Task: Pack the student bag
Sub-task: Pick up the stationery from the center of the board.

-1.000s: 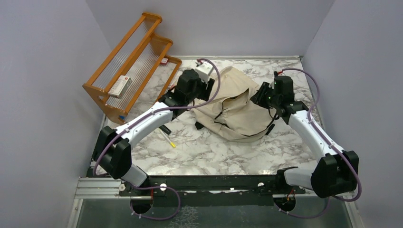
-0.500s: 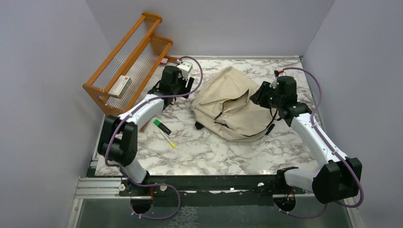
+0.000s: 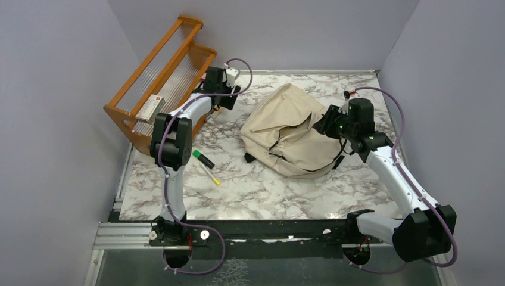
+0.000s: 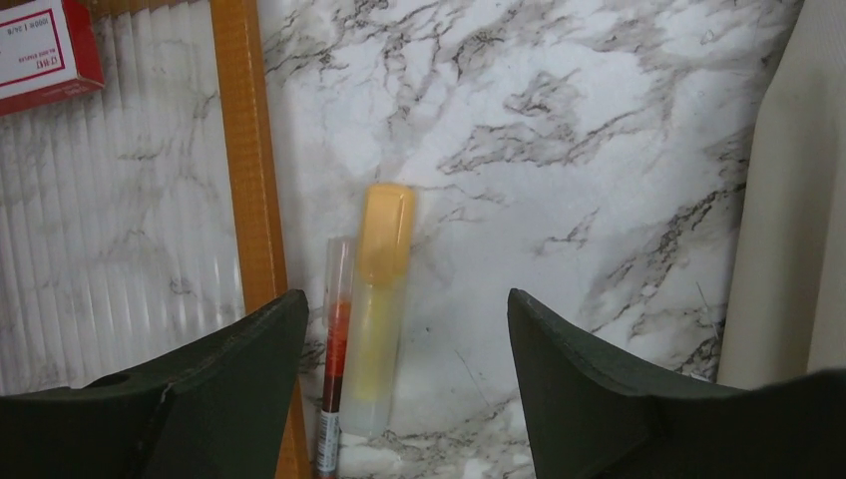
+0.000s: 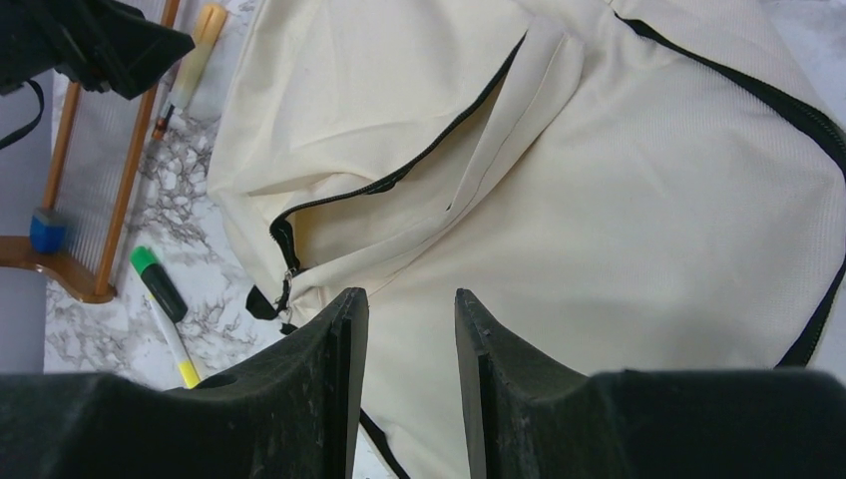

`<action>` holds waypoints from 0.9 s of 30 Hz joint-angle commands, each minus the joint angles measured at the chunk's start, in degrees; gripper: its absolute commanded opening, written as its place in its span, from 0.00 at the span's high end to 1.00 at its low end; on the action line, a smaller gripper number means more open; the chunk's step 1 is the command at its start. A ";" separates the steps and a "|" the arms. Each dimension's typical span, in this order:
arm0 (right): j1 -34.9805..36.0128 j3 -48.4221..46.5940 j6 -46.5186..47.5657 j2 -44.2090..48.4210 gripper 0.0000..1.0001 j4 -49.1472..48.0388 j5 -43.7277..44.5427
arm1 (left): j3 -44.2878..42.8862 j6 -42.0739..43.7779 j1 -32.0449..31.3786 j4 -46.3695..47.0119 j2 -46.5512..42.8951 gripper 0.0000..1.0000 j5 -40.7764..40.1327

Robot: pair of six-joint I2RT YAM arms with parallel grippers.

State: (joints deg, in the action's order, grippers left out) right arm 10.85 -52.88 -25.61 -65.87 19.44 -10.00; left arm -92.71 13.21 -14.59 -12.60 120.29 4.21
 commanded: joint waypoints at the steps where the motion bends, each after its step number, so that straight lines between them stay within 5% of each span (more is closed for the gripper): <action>1: -0.24 1.04 0.51 0.82 0.58 0.34 -1.57 | -5.82 -0.02 1.68 -2.67 3.57 0.26 5.62; 27: -0.26 0.19 1.01 -1.49 0.57 -0.10 -2.48 | -7.90 -0.43 4.96 -3.22 10.14 0.22 4.21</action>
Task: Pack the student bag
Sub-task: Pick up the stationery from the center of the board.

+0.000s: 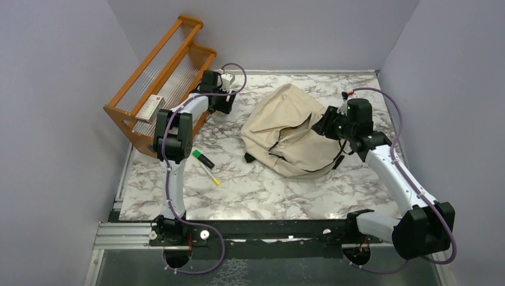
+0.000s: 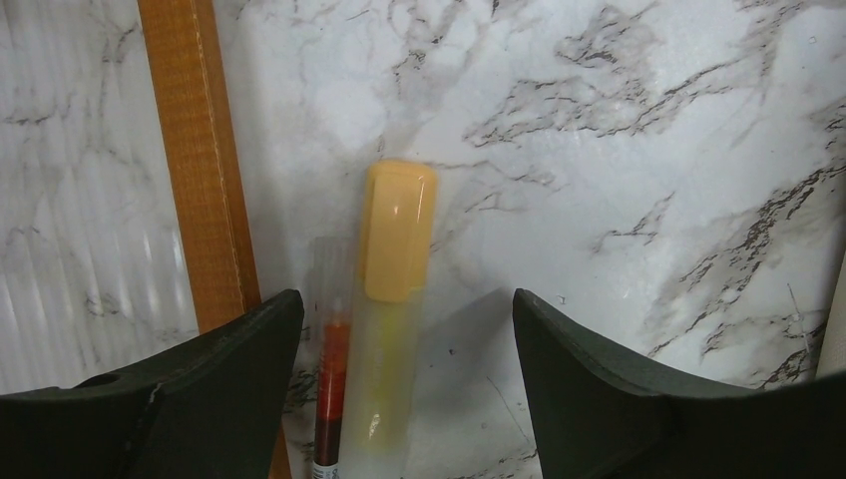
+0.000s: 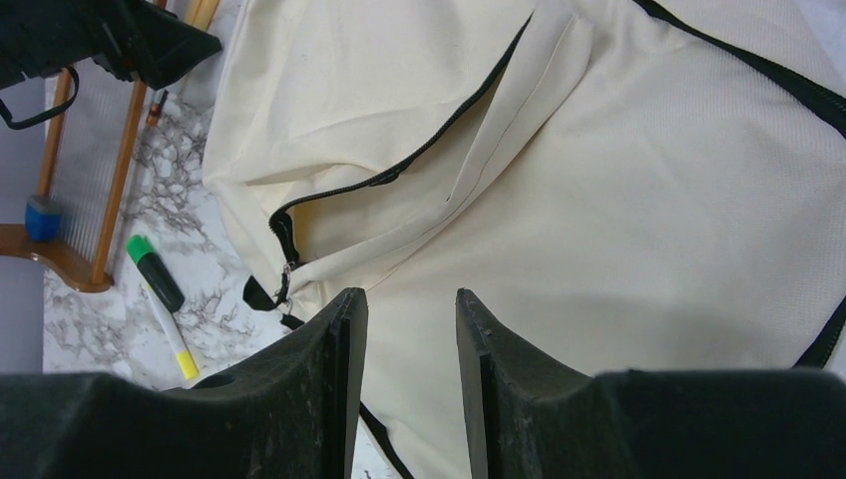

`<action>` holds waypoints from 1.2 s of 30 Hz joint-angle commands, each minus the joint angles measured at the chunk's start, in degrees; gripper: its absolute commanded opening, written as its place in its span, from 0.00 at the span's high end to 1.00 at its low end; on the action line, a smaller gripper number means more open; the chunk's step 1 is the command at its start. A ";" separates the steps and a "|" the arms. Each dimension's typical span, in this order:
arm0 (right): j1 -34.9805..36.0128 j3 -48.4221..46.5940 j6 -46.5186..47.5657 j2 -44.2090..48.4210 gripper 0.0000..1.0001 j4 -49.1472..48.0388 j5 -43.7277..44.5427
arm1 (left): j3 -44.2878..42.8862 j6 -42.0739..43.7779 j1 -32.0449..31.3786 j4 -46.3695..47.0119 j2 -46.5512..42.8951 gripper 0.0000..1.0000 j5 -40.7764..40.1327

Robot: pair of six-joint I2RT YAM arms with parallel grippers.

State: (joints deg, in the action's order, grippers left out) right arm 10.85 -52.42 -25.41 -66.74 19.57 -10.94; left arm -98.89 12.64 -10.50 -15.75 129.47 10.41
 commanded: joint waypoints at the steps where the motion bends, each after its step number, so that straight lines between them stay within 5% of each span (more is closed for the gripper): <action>1: -0.26 -0.24 0.72 -0.77 0.57 -0.28 -1.71 | -1.62 0.24 0.96 -0.15 0.88 0.22 -2.35; 19: -0.28 0.29 0.54 -1.18 0.57 -1.15 -2.09 | 0.66 -1.70 1.19 -9.49 0.55 0.22 -3.10; 36: -0.30 0.86 0.03 -1.90 0.57 -2.00 -3.17 | 7.86 -5.79 -2.97 -11.68 -5.54 0.48 -0.15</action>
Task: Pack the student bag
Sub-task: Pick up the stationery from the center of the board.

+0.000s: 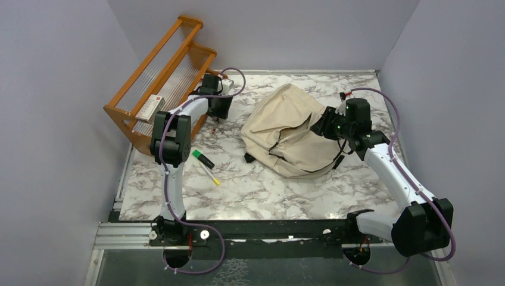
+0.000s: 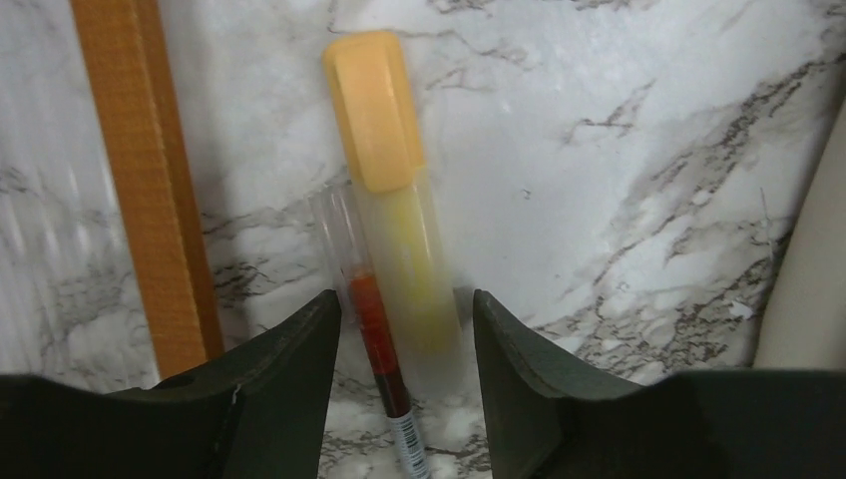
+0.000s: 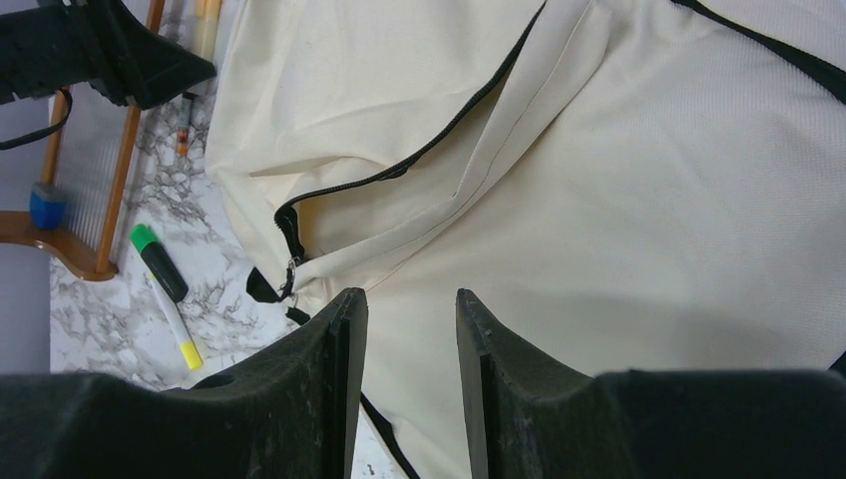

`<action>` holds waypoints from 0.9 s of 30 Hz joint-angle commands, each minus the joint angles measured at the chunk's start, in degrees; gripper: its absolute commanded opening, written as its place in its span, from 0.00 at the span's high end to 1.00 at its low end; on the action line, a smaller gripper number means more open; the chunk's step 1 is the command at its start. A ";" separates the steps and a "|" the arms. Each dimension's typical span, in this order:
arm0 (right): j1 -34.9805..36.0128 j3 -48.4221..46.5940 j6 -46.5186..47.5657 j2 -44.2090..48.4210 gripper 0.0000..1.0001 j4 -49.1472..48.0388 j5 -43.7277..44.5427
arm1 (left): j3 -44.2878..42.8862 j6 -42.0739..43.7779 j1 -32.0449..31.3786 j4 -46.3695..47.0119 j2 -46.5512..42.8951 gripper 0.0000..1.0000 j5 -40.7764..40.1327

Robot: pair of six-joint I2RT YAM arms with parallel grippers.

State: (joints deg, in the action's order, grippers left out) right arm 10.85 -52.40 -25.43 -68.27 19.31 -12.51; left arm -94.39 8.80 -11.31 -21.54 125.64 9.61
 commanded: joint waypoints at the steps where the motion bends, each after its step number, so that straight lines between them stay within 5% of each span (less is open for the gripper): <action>1: -0.24 0.81 0.08 -0.37 0.57 -1.73 -1.61 | 4.14 -1.94 -2.64 -5.93 -2.18 0.49 0.70; 16: -0.30 1.54 -0.14 0.27 0.57 -1.90 -2.40 | 17.90 -3.34 -7.59 -5.31 -9.95 0.50 -1.95; 22: -0.28 1.74 -0.32 0.79 0.57 -1.73 -2.85 | 20.76 -3.17 -7.60 -4.64 -11.16 0.74 -2.32; 27: -0.29 1.24 -0.45 1.86 0.57 -1.15 -2.14 | 21.31 -3.96 -7.59 -5.16 -13.96 0.84 -6.39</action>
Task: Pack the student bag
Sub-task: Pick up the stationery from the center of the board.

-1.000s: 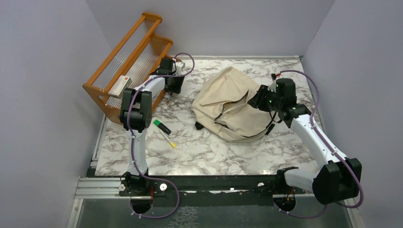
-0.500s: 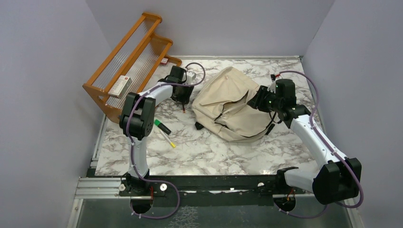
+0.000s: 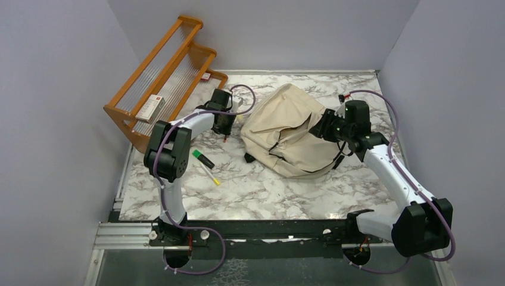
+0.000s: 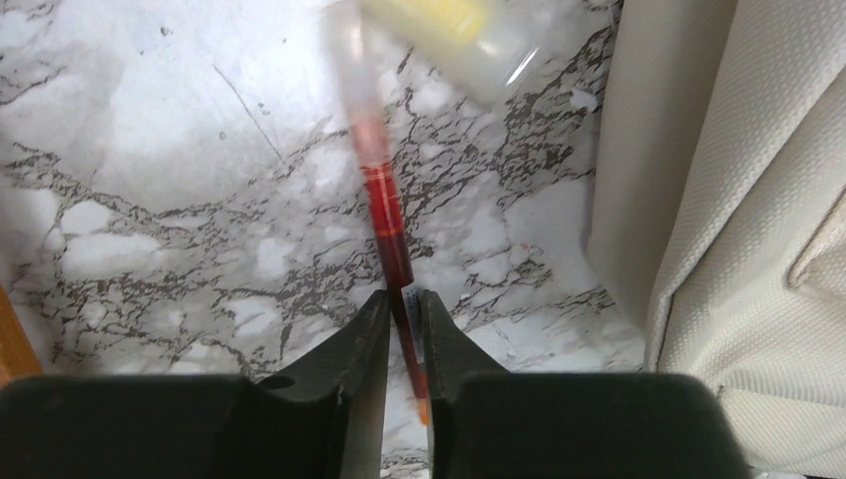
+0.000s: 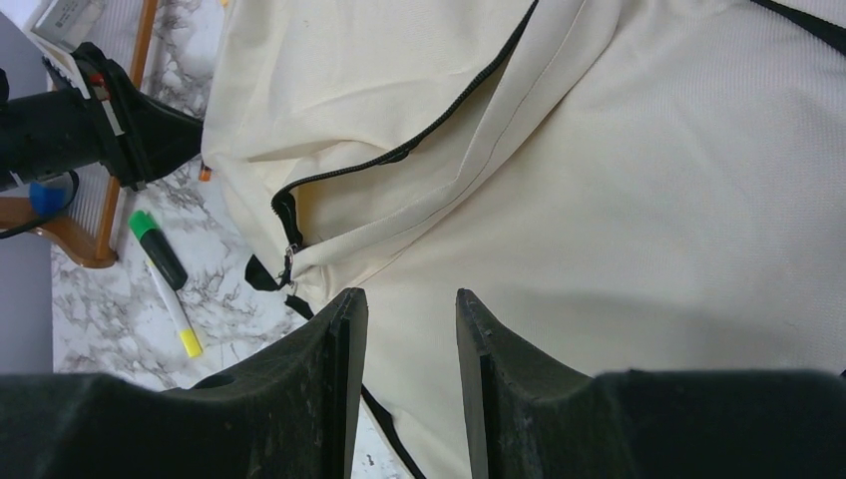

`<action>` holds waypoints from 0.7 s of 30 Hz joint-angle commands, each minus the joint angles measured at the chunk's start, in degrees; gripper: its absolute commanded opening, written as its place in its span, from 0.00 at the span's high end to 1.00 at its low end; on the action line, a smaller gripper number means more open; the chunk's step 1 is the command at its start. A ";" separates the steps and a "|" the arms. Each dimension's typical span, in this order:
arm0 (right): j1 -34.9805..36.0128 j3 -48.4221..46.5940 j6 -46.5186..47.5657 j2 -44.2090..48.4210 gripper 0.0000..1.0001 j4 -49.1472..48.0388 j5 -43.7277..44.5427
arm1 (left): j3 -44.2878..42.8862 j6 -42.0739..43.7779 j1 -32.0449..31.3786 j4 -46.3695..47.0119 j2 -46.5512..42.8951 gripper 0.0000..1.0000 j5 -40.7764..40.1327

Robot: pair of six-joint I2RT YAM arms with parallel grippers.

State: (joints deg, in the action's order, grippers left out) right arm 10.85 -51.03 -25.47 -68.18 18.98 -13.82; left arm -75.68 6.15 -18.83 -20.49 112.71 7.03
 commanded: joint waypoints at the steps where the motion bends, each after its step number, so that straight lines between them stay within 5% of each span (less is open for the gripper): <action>1: -0.30 -0.47 -0.49 1.94 0.57 -0.64 -0.71 | 2.45 -1.26 -0.07 -6.52 -2.00 0.87 -4.01; 5: -0.26 -2.13 -0.83 3.18 0.57 -0.44 -0.82 | 1.79 -1.51 -0.07 -8.08 -8.26 1.00 -4.79; 9: -0.29 -3.67 -1.91 3.75 0.57 -1.00 -2.39 | 2.12 -2.17 -0.07 -8.77 -16.31 1.00 -4.81; 15: -0.28 -4.33 -7.18 3.67 0.57 -5.25 -9.27 | 4.86 -5.15 -0.07 -4.46 -26.24 1.00 9.78; 21: 2.11 -2.45 -19.01 2.35 0.54 -16.74 -15.21 | 10.90 -21.21 -0.49 9.99 -32.78 1.00 16.84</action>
State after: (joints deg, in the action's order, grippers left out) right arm 11.07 -53.52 -35.38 -65.43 12.64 -23.27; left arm -69.41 -3.27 -18.90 -21.39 82.85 15.90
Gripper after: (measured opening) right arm 0.442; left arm 0.024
